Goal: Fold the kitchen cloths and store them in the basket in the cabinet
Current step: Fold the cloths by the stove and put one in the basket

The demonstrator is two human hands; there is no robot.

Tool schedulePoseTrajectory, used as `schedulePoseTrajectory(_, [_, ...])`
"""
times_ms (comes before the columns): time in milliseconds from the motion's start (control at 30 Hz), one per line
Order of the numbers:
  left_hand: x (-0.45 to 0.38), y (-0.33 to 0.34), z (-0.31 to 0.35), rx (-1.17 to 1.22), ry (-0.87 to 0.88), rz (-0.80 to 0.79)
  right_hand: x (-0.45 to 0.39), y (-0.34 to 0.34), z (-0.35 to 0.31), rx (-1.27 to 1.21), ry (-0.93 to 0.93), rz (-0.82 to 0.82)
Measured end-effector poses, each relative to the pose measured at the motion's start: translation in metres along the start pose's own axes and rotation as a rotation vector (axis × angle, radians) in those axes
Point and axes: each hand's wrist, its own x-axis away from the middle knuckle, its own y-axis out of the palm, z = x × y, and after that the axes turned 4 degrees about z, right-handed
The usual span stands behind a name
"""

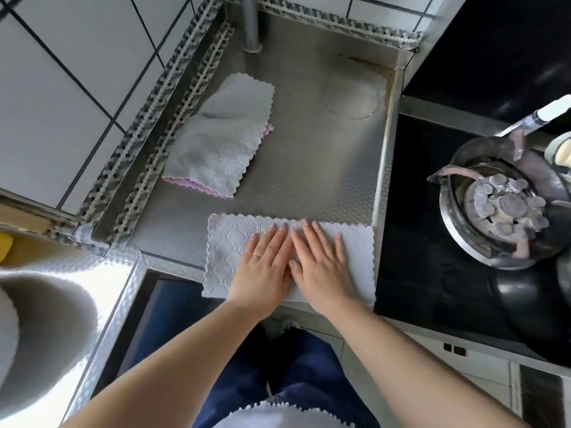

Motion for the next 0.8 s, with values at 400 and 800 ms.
schedulePoseTrajectory(400, [0.027,-0.014,-0.050,-0.147,-0.104,-0.017,0.008,-0.009,0.043,0.136,-0.047,-0.065])
schedulePoseTrajectory(800, [0.077,-0.033,0.014,0.942,-0.885,0.111,-0.068,-0.042,0.017,-0.138,-0.204,-0.088])
